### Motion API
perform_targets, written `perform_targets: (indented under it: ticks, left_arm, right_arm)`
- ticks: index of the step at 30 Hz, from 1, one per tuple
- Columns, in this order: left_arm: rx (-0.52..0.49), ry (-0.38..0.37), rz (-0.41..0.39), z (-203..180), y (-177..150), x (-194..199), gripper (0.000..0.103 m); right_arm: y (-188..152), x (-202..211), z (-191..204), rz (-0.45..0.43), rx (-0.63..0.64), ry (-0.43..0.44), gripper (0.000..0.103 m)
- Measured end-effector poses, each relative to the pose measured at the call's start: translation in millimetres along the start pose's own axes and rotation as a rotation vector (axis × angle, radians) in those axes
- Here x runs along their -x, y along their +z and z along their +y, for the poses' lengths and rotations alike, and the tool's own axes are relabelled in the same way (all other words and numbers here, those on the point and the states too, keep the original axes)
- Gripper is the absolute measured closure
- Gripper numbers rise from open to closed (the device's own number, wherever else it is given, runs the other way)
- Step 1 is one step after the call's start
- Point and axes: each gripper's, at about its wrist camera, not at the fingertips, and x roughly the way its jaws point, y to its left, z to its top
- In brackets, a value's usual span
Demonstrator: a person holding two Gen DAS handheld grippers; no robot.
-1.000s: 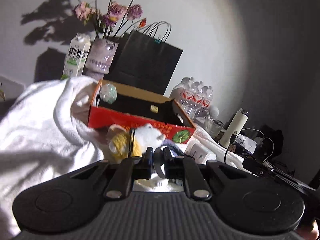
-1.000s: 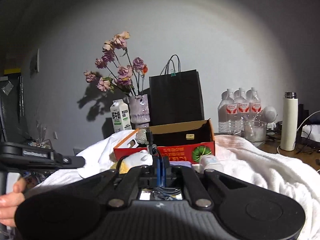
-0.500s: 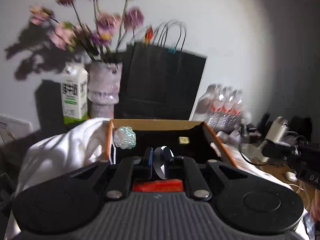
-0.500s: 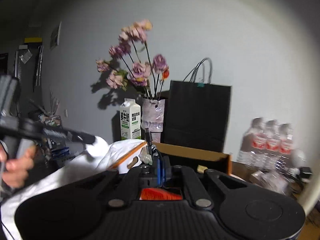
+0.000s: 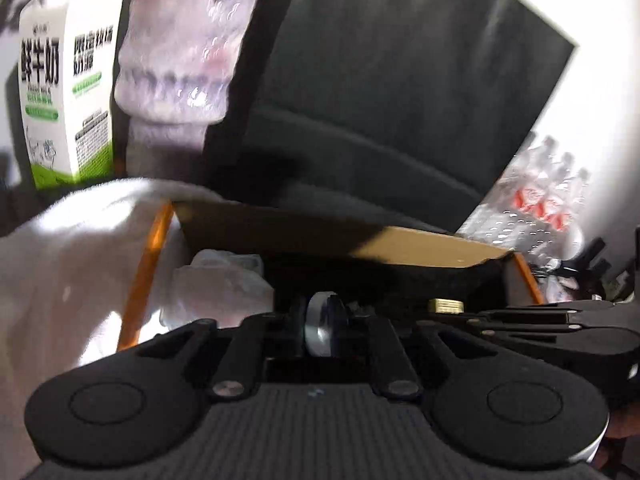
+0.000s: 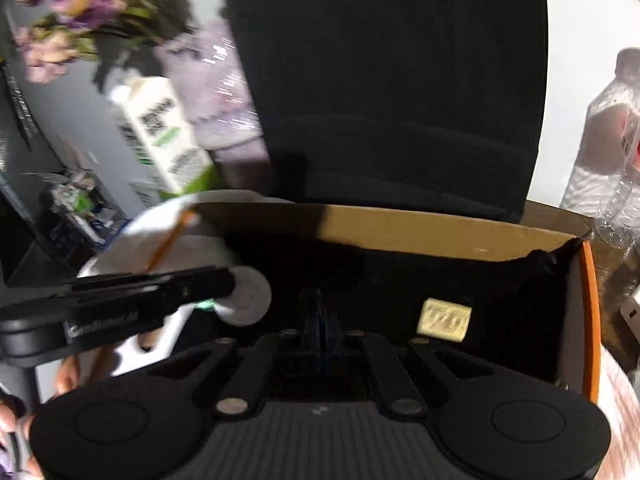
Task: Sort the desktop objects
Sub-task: 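Carry both items into the cardboard box and open both tools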
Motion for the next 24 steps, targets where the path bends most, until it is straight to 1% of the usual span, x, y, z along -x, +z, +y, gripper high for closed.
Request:
perform_targets:
  ticks: [1,2,3,4,5,6,7,8,10,12,14,15,17,19,24]
  left_arm:
    - [0.000,0.016,-0.011,1,1,-1,0.070]
    - [-0.011,0.021,-0.025,0,2,-1,0.064]
    - [-0.021,0.019,-0.043,-1,3,3,0.058]
    - [-0.032,0.026,-0.061,-3,5,8,0.056]
    - [-0.040,0.037,-0.076,-4,8,12,0.055]
    - [-0.045,0.046,-0.085,-7,11,18,0.049]
    - [-0.046,0.053,-0.090,-9,13,24,0.043]
    - [-0.044,0.064,-0.092,-12,14,31,0.039]
    - [-0.043,0.119,-0.068,-19,18,45,0.022]
    - [-0.033,0.203,-0.030,-23,19,57,0.022]
    - [-0.032,0.283,0.025,-30,18,65,0.022]
    - [-0.034,0.308,0.053,-31,16,72,0.022]
    - [-0.048,0.323,0.076,-34,7,88,0.022]
    - [-0.082,0.336,0.085,-39,-7,106,0.020]
    - [-0.131,0.319,0.081,-48,-58,155,0.019]
  right_arm:
    - [1,-6,-3,0.007,0.002,-0.042,0.093]
    - [2,-10,-5,0.009,0.007,-0.094,0.083]
    - [2,-10,-6,0.007,0.014,-0.131,0.079]
    - [2,-7,-6,0.001,0.014,-0.144,0.069]
    - [2,-3,-7,-0.008,0.008,-0.147,0.054]
    - [2,5,-8,-0.019,-0.003,-0.152,0.045]
    - [1,13,-7,-0.031,-0.010,-0.164,0.034]
    - [0,22,-5,-0.046,-0.009,-0.176,0.033]
    - [-1,40,-1,-0.062,0.002,-0.211,0.033]
    - [-5,60,4,-0.065,0.003,-0.248,0.032]
    - [-12,79,7,-0.066,0.011,-0.282,0.028]
    - [-17,88,10,-0.064,0.016,-0.295,0.027]
    - [-27,107,13,-0.067,0.022,-0.313,0.020]
    - [-38,122,19,-0.078,0.027,-0.317,0.017]
    - [-85,162,29,-0.123,0.014,-0.297,0.017]
